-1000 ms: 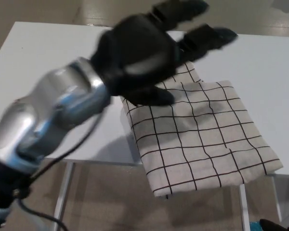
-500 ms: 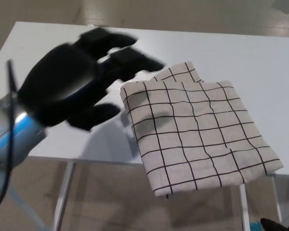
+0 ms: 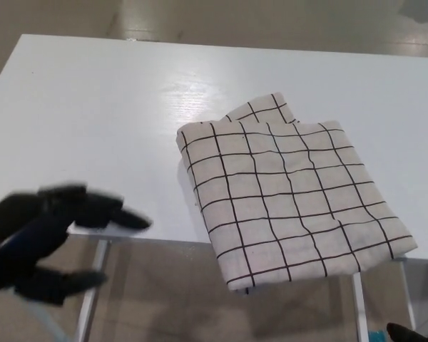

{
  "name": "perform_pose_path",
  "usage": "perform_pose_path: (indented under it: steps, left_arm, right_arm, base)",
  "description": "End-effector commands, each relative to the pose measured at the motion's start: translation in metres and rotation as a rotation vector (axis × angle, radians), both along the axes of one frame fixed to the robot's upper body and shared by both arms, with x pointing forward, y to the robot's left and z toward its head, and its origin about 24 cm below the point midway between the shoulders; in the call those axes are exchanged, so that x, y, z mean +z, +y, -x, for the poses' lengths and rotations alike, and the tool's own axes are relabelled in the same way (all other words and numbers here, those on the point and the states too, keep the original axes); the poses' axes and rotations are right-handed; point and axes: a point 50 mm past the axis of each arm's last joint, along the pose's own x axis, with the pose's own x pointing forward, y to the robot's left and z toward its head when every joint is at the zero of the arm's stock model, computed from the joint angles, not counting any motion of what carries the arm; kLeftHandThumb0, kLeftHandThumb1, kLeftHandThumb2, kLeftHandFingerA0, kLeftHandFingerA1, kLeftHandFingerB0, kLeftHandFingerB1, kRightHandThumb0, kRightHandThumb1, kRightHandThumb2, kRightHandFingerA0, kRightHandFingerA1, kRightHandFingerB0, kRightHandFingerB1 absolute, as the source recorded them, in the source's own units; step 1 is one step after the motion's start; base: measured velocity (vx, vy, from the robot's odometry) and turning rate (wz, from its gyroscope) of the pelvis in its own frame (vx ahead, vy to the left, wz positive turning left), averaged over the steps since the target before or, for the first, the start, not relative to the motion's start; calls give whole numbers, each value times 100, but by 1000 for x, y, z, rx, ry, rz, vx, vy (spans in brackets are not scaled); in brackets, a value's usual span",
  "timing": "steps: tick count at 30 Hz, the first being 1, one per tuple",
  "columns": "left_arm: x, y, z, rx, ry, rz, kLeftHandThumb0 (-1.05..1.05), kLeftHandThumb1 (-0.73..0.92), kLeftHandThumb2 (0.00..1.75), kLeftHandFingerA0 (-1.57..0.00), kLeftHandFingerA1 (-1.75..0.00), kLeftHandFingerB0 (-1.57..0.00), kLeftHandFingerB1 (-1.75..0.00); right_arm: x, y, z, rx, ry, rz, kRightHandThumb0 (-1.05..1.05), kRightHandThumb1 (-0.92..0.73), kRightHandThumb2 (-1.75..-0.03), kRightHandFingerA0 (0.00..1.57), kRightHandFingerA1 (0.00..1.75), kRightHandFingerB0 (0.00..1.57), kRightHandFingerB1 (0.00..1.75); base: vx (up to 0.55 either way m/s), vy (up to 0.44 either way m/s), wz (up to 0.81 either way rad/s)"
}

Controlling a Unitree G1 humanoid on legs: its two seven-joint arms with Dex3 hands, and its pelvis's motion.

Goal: Use the left hand to fold a white towel with checkered patterns in half.

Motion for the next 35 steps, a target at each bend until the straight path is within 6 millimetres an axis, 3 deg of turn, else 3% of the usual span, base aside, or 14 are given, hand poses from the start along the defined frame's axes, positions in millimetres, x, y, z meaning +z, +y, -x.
perform_pose_path:
  steps: [1, 3, 6, 9, 12, 13, 15, 16, 17, 18, 20, 30, 31, 35]
  left_arm:
    - [-57, 45, 124, -156, 789, 628, -12, 53, 56, -61, -40, -71, -42]
    - [-73, 44, 126, -117, 820, 603, -22, 47, 62, -62, -46, -69, -47]
    - [-91, 46, 121, -58, 849, 573, -14, 49, 55, -67, -42, -72, -42]
    - [-128, 56, 117, 152, 904, 550, -34, 36, 59, -72, -49, -72, -48]
    - [-154, 64, 114, 302, 920, 556, -32, 38, 52, -77, -45, -74, -43]
    - [-168, 69, 113, 388, 890, 515, -47, 36, 66, -69, -51, -62, -48]
    - [-188, 73, 112, 503, 846, 420, -55, 38, 71, -64, -52, -51, -46]
    - [-198, 73, 110, 549, 823, 353, -55, 38, 71, -64, -52, -51, -46]
    - [-204, 72, 107, 565, 826, 328, -51, 46, 55, -69, -42, -54, -37]
    - [-207, 72, 104, 578, 836, 317, -61, 40, 74, -60, -51, -46, -45]
    - [-211, 72, 96, 593, 855, 306, -60, 40, 74, -59, -51, -48, -46]
    - [-222, 67, 76, 636, 870, 432, -52, 42, 73, -61, -52, -48, -47]
    - [-222, 69, 72, 657, 876, 462, -42, 48, 56, -69, -43, -55, -38]
    - [-225, 72, 74, 683, 897, 477, -42, 49, 56, -70, -43, -55, -38]
  right_arm:
    - [-10, -5, 28, 21, 110, -17, -44, -82, -64, 44, 55, 50, 53]
    - [-13, -1, 28, 9, 119, -23, -44, -82, -64, 43, 54, 50, 52]
    - [-15, 2, 24, 0, 116, -47, -44, -82, -64, 42, 54, 49, 52]
    - [-17, 3, 29, 13, 128, -55, -43, -82, -64, 41, 55, 48, 52]
    - [-18, 3, 27, 32, 124, -48, -43, -82, -64, 42, 55, 49, 52]
    - [-18, 3, 28, 31, 126, -57, -44, -82, -64, 40, 54, 49, 53]
    - [-19, 2, 30, 22, 131, -64, -43, -83, -64, 40, 54, 49, 52]
    - [-19, 0, 30, 14, 135, -61, -43, -83, -64, 40, 54, 49, 52]
    - [-18, -1, 29, 12, 135, -55, -43, -83, -64, 40, 54, 49, 52]
    - [-18, 0, 26, 14, 132, -51, -42, -83, -64, 41, 54, 49, 52]
    - [-16, 2, 21, 16, 123, -46, -42, -83, -64, 41, 54, 49, 52]
    - [-15, 4, 14, 15, 102, -43, -42, -83, -64, 42, 55, 49, 52]
    - [-13, 5, 8, 16, 87, -38, -42, -82, -64, 43, 55, 49, 52]
    - [-13, 5, 8, 23, 83, -21, -41, -82, -64, 43, 55, 49, 52]
  base:
    - [0, 0, 0]
    - [0, 0, 0]
    - [0, 0, 0]
    - [0, 0, 0]
    - [0, 0, 0]
    - [0, 0, 0]
    - [0, 0, 0]
    - [0, 0, 0]
    - [0, 0, 0]
    - [0, 0, 0]
    - [0, 0, 0]
    - [0, 0, 0]
    - [0, 0, 0]
    - [0, 0, 0]
